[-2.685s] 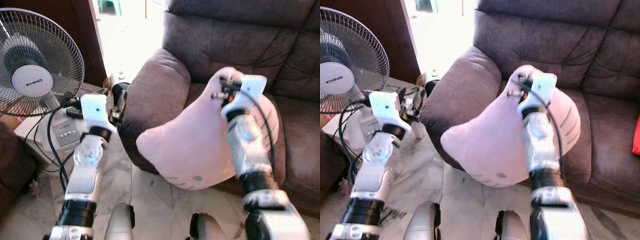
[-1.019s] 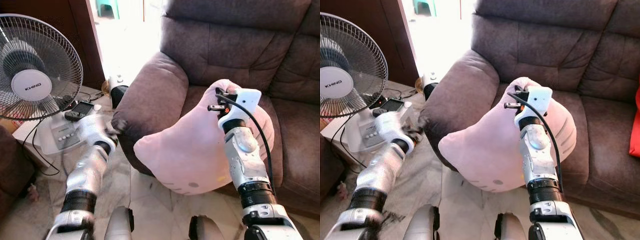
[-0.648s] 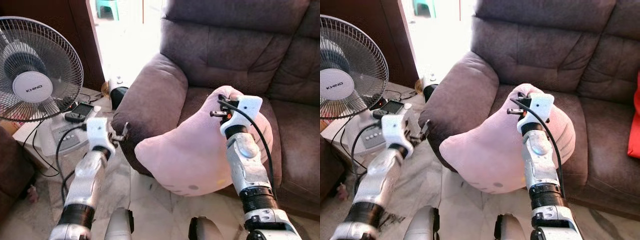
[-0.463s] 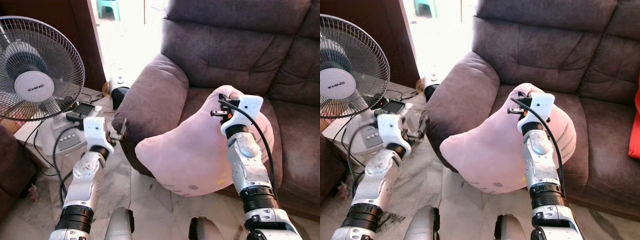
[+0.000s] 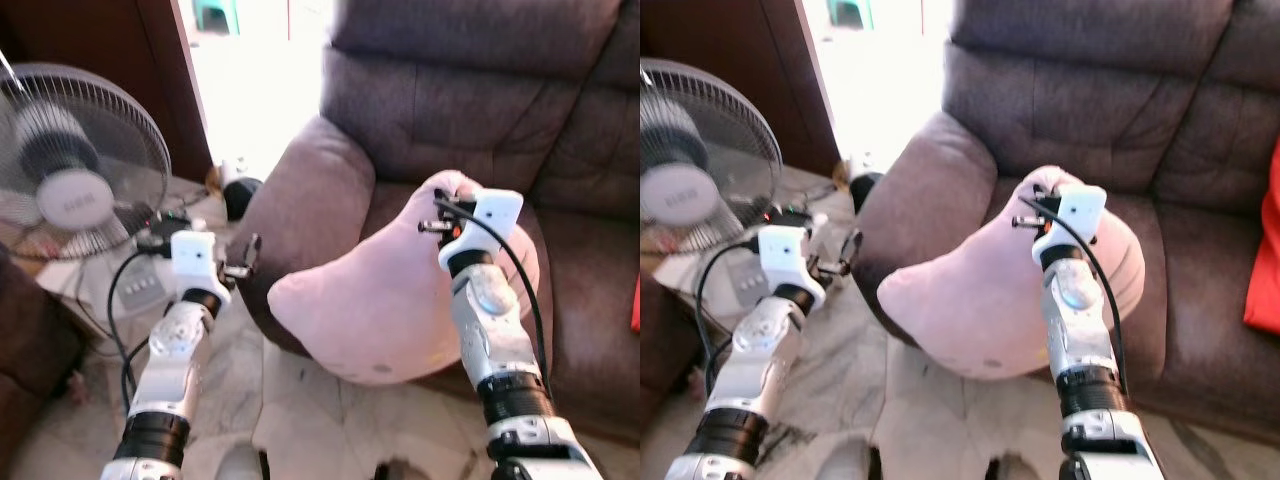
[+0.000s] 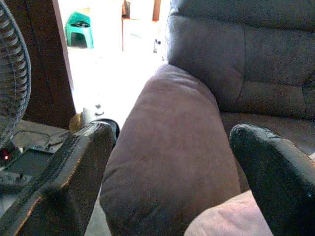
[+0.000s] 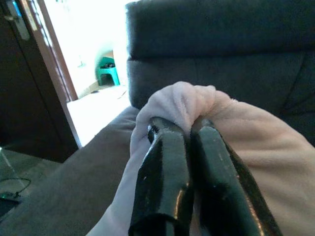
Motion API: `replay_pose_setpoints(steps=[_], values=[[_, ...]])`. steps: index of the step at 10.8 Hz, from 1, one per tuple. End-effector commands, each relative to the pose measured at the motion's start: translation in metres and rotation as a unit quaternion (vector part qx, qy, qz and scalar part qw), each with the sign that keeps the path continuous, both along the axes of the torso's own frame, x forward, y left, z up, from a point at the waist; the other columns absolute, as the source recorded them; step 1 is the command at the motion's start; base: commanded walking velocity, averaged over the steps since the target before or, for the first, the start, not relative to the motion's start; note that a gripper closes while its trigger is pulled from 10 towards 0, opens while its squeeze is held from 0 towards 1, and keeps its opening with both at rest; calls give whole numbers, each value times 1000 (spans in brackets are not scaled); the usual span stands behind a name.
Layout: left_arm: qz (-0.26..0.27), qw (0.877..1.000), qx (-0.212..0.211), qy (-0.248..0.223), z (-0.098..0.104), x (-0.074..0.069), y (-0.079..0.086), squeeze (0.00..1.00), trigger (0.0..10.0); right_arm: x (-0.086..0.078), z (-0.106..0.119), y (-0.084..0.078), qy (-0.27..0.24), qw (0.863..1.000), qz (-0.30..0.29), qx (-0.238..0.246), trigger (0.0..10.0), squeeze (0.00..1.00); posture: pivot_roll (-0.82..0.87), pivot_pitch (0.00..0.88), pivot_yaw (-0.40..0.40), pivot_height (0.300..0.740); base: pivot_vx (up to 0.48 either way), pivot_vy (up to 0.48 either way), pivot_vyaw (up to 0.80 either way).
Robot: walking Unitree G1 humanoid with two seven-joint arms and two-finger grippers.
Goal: Move the pillow to the sofa from floor
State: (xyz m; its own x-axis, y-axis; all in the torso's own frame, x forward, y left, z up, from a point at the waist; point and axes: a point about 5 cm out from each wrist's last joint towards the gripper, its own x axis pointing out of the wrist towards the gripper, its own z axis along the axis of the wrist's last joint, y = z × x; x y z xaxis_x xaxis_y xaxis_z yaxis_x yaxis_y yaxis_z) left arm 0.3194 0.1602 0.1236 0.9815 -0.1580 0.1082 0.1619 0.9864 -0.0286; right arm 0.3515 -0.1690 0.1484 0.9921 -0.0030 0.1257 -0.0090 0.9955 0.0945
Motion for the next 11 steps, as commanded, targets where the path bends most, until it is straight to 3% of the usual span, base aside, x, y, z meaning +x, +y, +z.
replay_pose_setpoints(steps=[1, 5, 8, 9, 10, 11], values=[[-5, 1000, 4, -6, 1, -2, 0, 0, 10000, 5, 31, 1, -67, 998, 1, -1, 10000, 0, 106, 0, -37, 740, 0, 0, 0], [-12, 1000, 5, -8, 1, -2, -5, 0, 10000, 6, 24, 0, -51, 999, -6, 1, 10000, 0, 109, 0, -37, 740, 0, 0, 0], [-13, 1000, 2, -3, -3, -4, -7, 0, 10000, -1, -9, 3, 4, 999, -16, 29, 10000, 0, 105, 1, -41, 740, 0, 0, 0], [-19, 1000, 10, 1, -6, -4, -10, 0, 10000, -3, -18, 3, 20, 999, -19, 28, 10000, 0, 109, 1, -41, 740, 0, 0, 0], [-36, 998, 53, 2, -14, -10, -13, 0, 10000, -8, -32, -1, 39, 998, -36, 30, 10000, 0, 109, 2, -40, 740, 0, 0, 0], [-33, 998, 46, 0, -13, -11, -11, 0, 10000, -9, -34, -4, 41, 998, -43, 26, 10000, 0, 108, 1, -40, 740, 0, 0, 0]])
